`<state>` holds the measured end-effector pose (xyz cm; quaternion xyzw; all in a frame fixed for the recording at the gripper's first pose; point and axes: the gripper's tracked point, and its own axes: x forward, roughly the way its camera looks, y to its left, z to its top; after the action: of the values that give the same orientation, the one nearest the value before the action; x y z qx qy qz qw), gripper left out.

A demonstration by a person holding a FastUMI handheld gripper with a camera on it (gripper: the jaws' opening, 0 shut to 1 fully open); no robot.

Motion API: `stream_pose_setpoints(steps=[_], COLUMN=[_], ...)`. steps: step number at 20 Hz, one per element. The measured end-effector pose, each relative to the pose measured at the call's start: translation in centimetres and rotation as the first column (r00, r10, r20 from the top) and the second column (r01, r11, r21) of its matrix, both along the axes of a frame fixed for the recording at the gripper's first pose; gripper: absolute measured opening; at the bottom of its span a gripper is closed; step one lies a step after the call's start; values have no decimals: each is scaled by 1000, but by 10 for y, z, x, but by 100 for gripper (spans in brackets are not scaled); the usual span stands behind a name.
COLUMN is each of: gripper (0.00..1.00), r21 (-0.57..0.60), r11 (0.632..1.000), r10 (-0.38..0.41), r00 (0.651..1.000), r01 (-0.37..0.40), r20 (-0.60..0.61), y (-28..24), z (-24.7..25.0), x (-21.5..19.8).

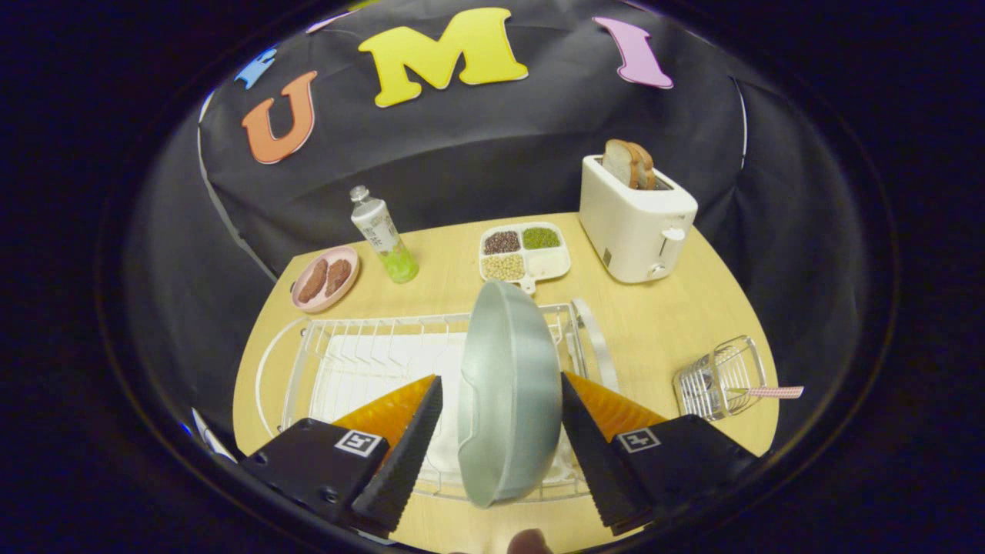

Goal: Take the plate from the dish rack, then take the spoon from the basket and place it into the plate.

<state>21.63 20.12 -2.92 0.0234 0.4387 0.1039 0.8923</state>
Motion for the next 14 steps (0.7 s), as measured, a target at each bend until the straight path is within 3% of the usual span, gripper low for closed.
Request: stream_pose_setpoints(steps=[3, 7, 8, 14], gripper=[81, 51, 40, 33], r21=[-2, -57, -75, -158], r11=[1000, 995, 992, 974], r10=[-19, -91, -101, -169], r00=[999, 994, 993, 985], r01=[19, 87, 97, 163], r20=[-30, -59, -62, -22], y=[4, -7, -9, -28], z=[-7, -11, -11, 14], x=[0, -2, -1, 10])
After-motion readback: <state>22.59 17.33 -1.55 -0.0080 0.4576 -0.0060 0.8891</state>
